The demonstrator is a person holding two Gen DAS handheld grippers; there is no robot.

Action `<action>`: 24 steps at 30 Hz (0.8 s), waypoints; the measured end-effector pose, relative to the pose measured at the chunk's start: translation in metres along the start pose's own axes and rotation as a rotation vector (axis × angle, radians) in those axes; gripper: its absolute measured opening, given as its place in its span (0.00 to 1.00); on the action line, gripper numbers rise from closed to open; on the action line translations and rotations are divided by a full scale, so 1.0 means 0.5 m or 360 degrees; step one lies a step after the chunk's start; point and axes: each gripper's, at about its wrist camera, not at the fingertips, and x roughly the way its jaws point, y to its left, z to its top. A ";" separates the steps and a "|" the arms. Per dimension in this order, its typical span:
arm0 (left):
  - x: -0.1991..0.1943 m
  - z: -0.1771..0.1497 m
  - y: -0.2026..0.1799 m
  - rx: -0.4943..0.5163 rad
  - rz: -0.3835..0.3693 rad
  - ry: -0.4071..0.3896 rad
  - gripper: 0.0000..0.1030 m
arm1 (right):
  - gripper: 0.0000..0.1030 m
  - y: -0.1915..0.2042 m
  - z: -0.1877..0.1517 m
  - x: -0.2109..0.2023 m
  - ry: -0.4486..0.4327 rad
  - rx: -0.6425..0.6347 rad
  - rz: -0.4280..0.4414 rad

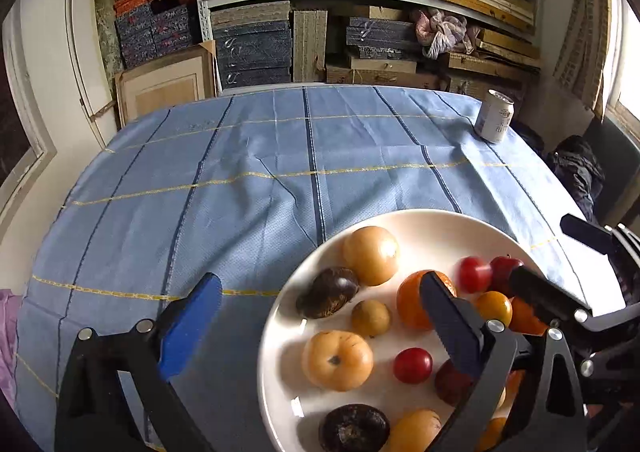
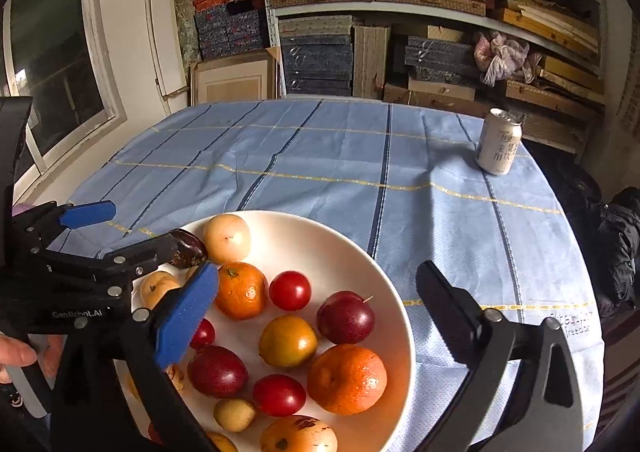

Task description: Organize fruits

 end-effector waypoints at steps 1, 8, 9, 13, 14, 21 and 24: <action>-0.002 -0.001 -0.002 0.0016 0.0013 0.0004 0.97 | 0.94 0.000 0.003 -0.003 0.0004 -0.0009 -0.0006; 0.008 -0.004 -0.017 0.0042 0.0072 0.0050 0.97 | 0.95 -0.019 0.011 -0.018 -0.0009 0.0024 -0.0034; 0.006 -0.005 -0.020 0.0042 0.0088 0.0040 0.97 | 0.95 -0.021 0.012 -0.021 -0.0011 0.0033 -0.0033; 0.002 -0.009 -0.029 0.0068 0.0093 0.0033 0.97 | 0.95 -0.029 0.014 -0.027 -0.0015 0.0060 -0.0028; 0.001 -0.010 -0.031 0.0073 0.0101 0.0030 0.97 | 0.95 -0.030 0.014 -0.028 -0.0016 0.0065 -0.0028; -0.002 -0.008 -0.025 0.0002 0.0125 0.0027 0.97 | 0.96 -0.042 0.015 -0.024 0.0017 0.0113 -0.0049; -0.011 -0.011 -0.023 -0.0019 0.0143 0.0043 0.97 | 0.96 -0.049 0.007 -0.028 0.0044 0.0141 -0.0091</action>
